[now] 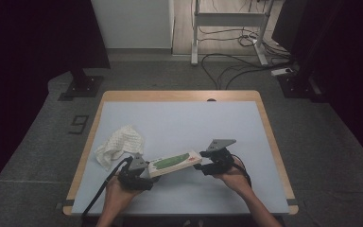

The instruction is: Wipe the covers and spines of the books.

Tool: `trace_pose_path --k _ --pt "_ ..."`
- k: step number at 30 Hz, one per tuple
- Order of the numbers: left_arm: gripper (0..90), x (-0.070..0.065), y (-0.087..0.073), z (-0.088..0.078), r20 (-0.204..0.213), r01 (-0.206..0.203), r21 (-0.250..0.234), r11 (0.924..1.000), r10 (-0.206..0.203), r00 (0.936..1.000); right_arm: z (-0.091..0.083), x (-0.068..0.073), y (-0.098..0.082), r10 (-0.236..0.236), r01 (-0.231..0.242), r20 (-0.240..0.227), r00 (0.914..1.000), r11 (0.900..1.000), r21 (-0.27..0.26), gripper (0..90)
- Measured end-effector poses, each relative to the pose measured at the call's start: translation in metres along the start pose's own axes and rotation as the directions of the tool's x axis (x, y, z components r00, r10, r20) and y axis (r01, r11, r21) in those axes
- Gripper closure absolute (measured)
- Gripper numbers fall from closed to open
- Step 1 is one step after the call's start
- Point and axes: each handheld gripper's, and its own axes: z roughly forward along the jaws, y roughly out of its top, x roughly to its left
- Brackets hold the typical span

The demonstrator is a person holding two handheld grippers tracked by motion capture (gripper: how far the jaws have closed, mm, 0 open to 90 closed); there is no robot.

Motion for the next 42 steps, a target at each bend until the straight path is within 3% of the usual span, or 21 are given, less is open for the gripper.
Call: trace_pose_path --k 5,17,30,34,37,42 --pt "29.6 -0.008 -0.006 0.002 -0.024 0.007 0.016 0.9998 -0.006 0.9997 0.001 0.004 -0.008 0.003 -0.003 0.000 1.0000 1.000 0.011 39.9" --pt "24.7 -0.018 -0.023 0.010 -0.021 0.058 0.037 0.9976 -0.057 0.9981 0.004 0.014 -0.029 -0.006 0.006 -0.002 1.0000 1.000 0.019 39.9" --pt "25.2 -0.026 -0.036 0.016 -0.020 0.048 0.048 0.9977 -0.047 0.9987 0.009 0.023 -0.045 -0.023 0.023 0.002 0.9997 0.999 0.037 40.1" --pt "25.3 -0.022 -0.038 0.018 -0.049 0.039 0.066 0.9970 -0.036 0.9981 0.012 0.025 -0.047 -0.027 0.027 -0.003 0.9996 0.999 0.046 39.6" --pt "26.7 -0.021 -0.040 0.017 -0.032 0.046 0.058 0.9973 -0.044 0.9985 0.014 0.026 -0.048 -0.031 0.031 -0.006 0.9995 0.998 0.046 39.3" --pt "26.4 -0.020 -0.041 0.015 0.022 0.022 0.073 0.9971 -0.024 0.9995 0.013 0.026 -0.053 -0.046 0.046 -0.004 0.9989 0.997 0.057 38.5"
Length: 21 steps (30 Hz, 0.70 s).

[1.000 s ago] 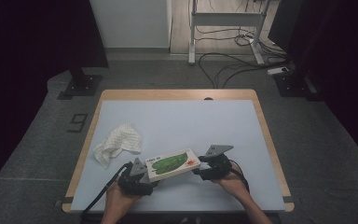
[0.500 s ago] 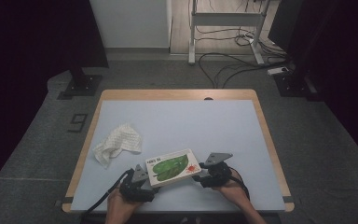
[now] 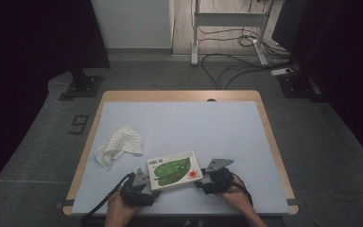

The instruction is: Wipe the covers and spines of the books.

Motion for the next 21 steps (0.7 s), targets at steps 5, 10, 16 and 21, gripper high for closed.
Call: trace_pose_path --k 5,10,16,21 --pt "23.8 0.004 0.000 -0.009 0.041 -0.004 -0.026 0.9996 0.006 0.9991 -0.007 -0.002 -0.002 0.003 -0.003 0.006 1.0000 1.000 -0.021 37.2" --pt "20.7 0.015 0.002 -0.019 0.036 0.009 -0.049 0.9987 -0.007 0.9993 -0.018 -0.009 -0.002 0.004 -0.003 0.023 0.9997 1.000 -0.024 29.9" --pt "14.7 0.030 0.011 -0.029 0.025 0.020 -0.060 0.9980 -0.019 0.9995 -0.030 -0.021 -0.011 0.023 -0.022 0.067 0.9975 1.000 -0.013 16.1" --pt "14.1 0.045 0.019 -0.036 0.029 0.053 -0.086 0.9949 -0.050 0.9983 -0.040 -0.034 -0.023 0.049 -0.049 0.109 0.9928 0.999 -0.006 13.2"
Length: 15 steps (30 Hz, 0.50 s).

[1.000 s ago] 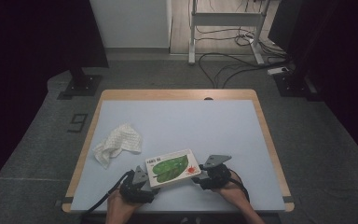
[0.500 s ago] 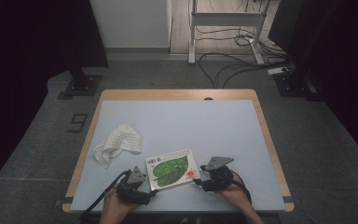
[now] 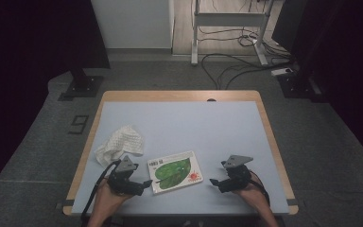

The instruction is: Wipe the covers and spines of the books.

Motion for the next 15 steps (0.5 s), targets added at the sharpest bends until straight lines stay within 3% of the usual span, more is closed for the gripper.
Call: trace_pose_path --k 8,11,15 --pt "10.2 0.024 0.020 -0.008 -0.051 0.011 0.013 0.9999 -0.010 0.9986 -0.005 -0.017 -0.013 0.043 -0.044 0.081 0.9958 0.999 0.009 0.0" --pt "5.7 0.033 0.027 -0.009 -0.074 0.005 0.027 0.9996 -0.003 0.9972 -0.002 -0.019 -0.018 0.060 -0.064 0.108 0.9923 0.997 0.036 0.0" --pt "1.0 0.046 0.035 -0.012 -0.090 0.015 0.023 0.9996 -0.013 0.9959 -0.001 -0.020 -0.018 0.065 -0.069 0.099 0.9930 0.996 0.047 0.0"
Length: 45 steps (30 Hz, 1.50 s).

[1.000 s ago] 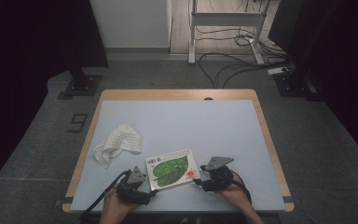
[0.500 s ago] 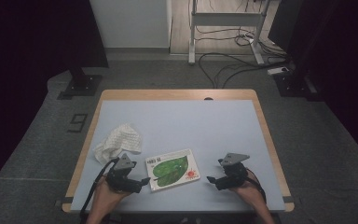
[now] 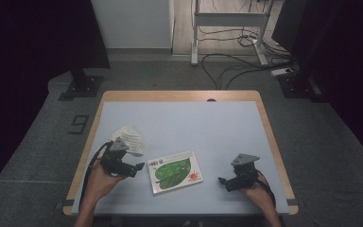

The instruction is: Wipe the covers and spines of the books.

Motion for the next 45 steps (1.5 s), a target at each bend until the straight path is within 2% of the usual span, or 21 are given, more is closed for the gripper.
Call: trace_pose_path --k 8,15,20,25,26,28,30,34,39,41,43,44,45 --pt "1.8 0.024 0.018 -0.005 -0.053 0.007 0.016 0.9999 -0.006 0.9986 0.000 0.000 -0.001 0.009 -0.009 -0.004 0.9999 1.000 -0.002 0.0" --pt "2.6 0.043 0.036 -0.008 -0.082 0.002 0.004 1.0000 -0.002 0.9966 0.000 0.000 -0.001 0.012 -0.012 -0.005 0.9999 1.000 -0.002 0.0" --pt "4.0 0.064 0.039 -0.003 -0.086 0.041 -0.001 0.9991 -0.041 0.9954 0.000 0.000 -0.001 0.012 -0.012 -0.006 0.9999 1.000 -0.003 0.0" --pt "6.3 0.081 0.033 0.009 -0.115 0.061 0.014 0.9980 -0.059 0.9916 0.000 0.000 -0.001 0.014 -0.014 -0.006 0.9999 1.000 -0.003 0.0" --pt "6.4 0.085 0.030 0.013 -0.128 0.070 0.014 0.9974 -0.068 0.9894 0.000 0.000 -0.001 0.014 -0.014 -0.007 0.9999 1.000 -0.003 0.0" --pt "7.3 0.091 0.025 0.019 -0.126 0.096 0.008 0.9954 -0.094 0.9875 0.000 0.000 -0.001 0.014 -0.014 -0.006 0.9999 1.000 -0.003 0.0" --pt "7.9 0.097 0.019 0.025 -0.143 0.113 0.021 0.9934 -0.109 0.9838 0.000 0.000 -0.001 0.014 -0.014 -0.007 0.9999 1.000 -0.003 0.0" --pt "11.8 0.105 0.006 0.036 -0.139 0.161 0.036 0.9863 -0.155 0.9782 0.000 -0.001 -0.001 0.012 -0.012 -0.006 0.9999 1.000 -0.005 0.0" --pt "15.0 0.114 -0.012 0.049 -0.179 0.210 0.078 0.9746 -0.194 0.9647 0.000 0.000 -0.001 0.012 -0.012 -0.006 0.9999 1.000 -0.004 0.0" --pt "18.8 0.117 -0.019 0.054 -0.162 0.226 0.081 0.9709 -0.211 0.9641 0.000 0.000 -0.001 0.012 -0.012 -0.006 0.9999 1.000 -0.004 0.0" --pt "24.0 0.118 -0.023 0.056 -0.156 0.225 0.079 0.9712 -0.211 0.9650 0.000 0.000 -0.001 0.012 -0.012 -0.006 0.9999 1.000 -0.004 0.0" --pt "28.1 0.117 -0.023 0.055 -0.150 0.229 0.071 0.9708 -0.216 0.9646 0.000 0.000 -0.001 0.012 -0.012 -0.006 0.9999 1.000 -0.004 0.0" --pt "33.9 0.117 -0.023 0.055 -0.137 0.225 0.072 0.9717 -0.214 0.9672 0.000 -0.001 -0.001 0.012 -0.012 -0.006 0.9999 1.000 -0.004 0.0"
